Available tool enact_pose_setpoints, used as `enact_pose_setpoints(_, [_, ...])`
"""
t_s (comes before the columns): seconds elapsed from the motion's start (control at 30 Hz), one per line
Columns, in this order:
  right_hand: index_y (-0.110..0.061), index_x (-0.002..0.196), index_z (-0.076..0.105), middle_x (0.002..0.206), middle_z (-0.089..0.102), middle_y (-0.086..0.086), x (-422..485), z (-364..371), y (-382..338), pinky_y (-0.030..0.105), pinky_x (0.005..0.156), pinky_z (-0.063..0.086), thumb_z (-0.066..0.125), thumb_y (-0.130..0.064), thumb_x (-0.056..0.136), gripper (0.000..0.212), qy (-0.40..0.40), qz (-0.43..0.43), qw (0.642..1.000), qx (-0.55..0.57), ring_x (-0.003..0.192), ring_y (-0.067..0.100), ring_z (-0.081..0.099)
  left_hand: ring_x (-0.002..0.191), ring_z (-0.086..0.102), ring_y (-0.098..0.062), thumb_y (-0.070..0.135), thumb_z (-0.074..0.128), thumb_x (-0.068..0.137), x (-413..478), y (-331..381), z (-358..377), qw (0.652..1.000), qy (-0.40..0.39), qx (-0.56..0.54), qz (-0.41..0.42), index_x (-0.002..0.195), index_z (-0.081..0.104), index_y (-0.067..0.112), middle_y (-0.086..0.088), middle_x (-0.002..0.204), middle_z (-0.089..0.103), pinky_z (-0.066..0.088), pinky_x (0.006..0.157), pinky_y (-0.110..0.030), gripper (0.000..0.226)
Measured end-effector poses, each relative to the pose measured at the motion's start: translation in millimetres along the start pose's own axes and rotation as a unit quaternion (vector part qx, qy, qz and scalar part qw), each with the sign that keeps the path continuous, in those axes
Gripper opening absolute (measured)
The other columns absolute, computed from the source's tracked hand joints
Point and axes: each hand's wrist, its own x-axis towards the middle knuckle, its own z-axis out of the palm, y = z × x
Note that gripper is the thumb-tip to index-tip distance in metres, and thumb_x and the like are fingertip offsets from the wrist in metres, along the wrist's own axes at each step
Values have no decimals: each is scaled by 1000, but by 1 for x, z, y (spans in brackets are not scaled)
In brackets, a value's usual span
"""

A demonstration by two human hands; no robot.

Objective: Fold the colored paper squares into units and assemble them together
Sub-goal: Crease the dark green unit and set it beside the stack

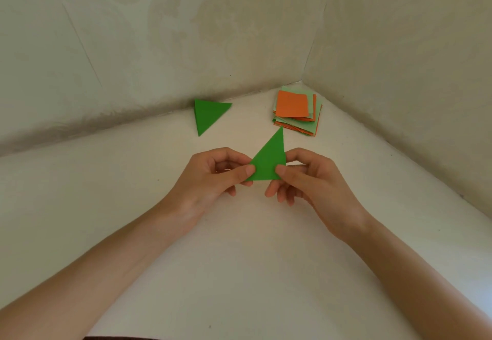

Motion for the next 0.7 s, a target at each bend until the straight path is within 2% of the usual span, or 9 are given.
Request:
enact_pose_setpoints(0.17, [-3,97,59,67,70,9,1,1,3,20,48,39,51,-4,94,8,26,29,999,-25,49,11,52,61,66,-8,4,70,80,1,-5,0,995,24,84,44,83,68,12,3,66,70,43,48,-15,9])
enact_pose_setpoints(0.23, [-10,105,55,67,68,1,3,3,8,14,50,38,57,-8,91,14,64,33,992,-107,51,4,50,61,66,-10,7,72,79,0,-11,0,983,33,170,68,83,68,17,3,68,70,45,53,-15,12])
enact_pose_setpoints(0.3, [-21,114,49,80,61,-6,3,0,15,11,61,37,65,-15,87,32,101,-15,955,-278,69,0,49,63,63,-11,9,74,79,-2,-15,1,962,40,252,98,83,69,19,4,70,68,45,60,-13,12])
enact_pose_setpoints(0.37, [-22,116,52,92,51,-7,1,-3,16,13,72,31,69,-18,83,37,106,-114,890,-429,87,6,40,64,58,-8,9,72,80,-3,-18,3,939,45,315,132,86,69,17,4,78,67,40,60,-8,10])
enact_pose_setpoints(0.43, [-17,108,62,97,48,-6,1,-7,21,18,79,31,67,-19,80,28,62,-192,856,-476,91,10,37,63,54,-7,9,72,81,-4,-19,3,912,43,372,169,89,69,15,3,84,64,39,61,-10,11])
enact_pose_setpoints(0.5, [-18,99,69,96,55,-5,2,-8,27,28,81,37,62,-21,79,21,28,-211,845,-490,93,15,42,68,52,-6,11,73,79,-4,-20,2,884,41,422,197,89,69,13,1,88,61,43,65,-21,11])
enact_pose_setpoints(0.57, [-20,94,73,94,62,-3,3,-7,27,33,79,41,60,-20,80,19,18,-218,842,-494,92,21,51,76,56,-18,11,75,77,-6,-19,0,835,35,493,242,86,70,12,-2,91,61,46,66,-34,11])
enact_pose_setpoints(0.63, [-20,93,75,92,66,-2,3,-9,27,33,78,40,58,-20,83,20,14,-246,821,-515,86,26,57,76,59,-23,16,67,81,-12,-19,-5,768,13,569,293,83,72,14,-1,90,64,41,68,-33,5])
enact_pose_setpoints(0.7, [-18,96,74,92,66,0,0,-13,26,30,81,39,46,-15,85,30,0,-277,787,-552,84,27,59,78,61,-21,30,48,88,-22,-20,-11,733,-27,612,297,88,73,16,3,91,65,35,71,-30,28])
